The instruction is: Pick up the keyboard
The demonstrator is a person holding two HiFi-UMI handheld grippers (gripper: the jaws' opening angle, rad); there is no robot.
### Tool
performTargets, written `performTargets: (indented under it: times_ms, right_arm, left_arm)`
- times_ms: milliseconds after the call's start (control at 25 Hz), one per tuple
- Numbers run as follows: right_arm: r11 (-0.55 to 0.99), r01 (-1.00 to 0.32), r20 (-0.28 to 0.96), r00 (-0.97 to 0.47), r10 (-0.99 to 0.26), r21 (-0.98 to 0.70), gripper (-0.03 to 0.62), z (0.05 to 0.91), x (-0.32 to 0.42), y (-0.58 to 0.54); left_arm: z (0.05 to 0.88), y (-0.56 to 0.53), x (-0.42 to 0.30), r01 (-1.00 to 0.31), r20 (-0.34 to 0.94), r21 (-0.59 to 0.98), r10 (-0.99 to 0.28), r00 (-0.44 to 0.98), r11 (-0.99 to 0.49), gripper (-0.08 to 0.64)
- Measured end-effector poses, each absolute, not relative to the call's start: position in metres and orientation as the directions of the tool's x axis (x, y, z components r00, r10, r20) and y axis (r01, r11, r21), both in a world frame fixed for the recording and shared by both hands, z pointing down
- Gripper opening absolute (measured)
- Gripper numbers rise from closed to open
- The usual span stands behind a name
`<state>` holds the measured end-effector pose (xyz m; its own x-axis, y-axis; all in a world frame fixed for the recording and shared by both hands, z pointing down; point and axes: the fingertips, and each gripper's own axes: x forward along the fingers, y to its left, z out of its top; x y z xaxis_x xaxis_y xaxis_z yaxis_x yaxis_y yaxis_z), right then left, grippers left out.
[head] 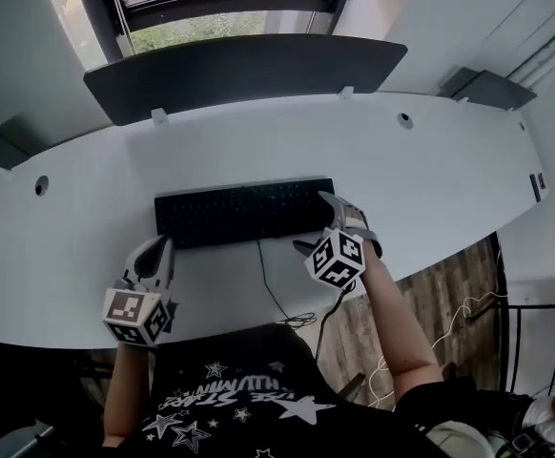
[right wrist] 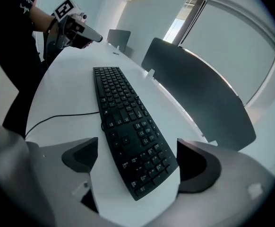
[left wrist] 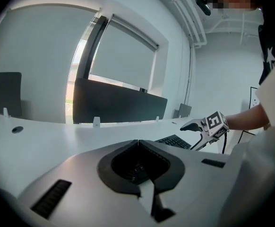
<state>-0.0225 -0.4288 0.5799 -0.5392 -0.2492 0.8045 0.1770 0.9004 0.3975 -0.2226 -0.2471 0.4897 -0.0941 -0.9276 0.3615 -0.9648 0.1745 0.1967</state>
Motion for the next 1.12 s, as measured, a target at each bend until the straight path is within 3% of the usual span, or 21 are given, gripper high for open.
performTargets:
  times_ms: [360,480,1120]
  right_arm:
    - [0.822,0.388,0.874,-0.421,-0.243,0.416,0.513,0.614,-0.04,-0.443]
    - [0.82,0.41,0.887,-0.398,-0.232,0.398,0.568,0.615,-0.044,-0.449]
    - [0.81,0.585,0.992,-0.12,0.034,0.043,0.575,0.638,-0.055,-0.437]
  left_arm:
    - [0.498,-0.236,-0.231,-0.946,0.39,0.192,-0.905,-0.171,0.262,0.009]
    - [0.5,-0.232,-0.234,-0.936,0.396,0.198,-0.897,-0.195,0.291,0.009]
    - [0.513,-0.225,-0.234,-0.923,0.424,0.209,-0.88,-0.213,0.324,0.009]
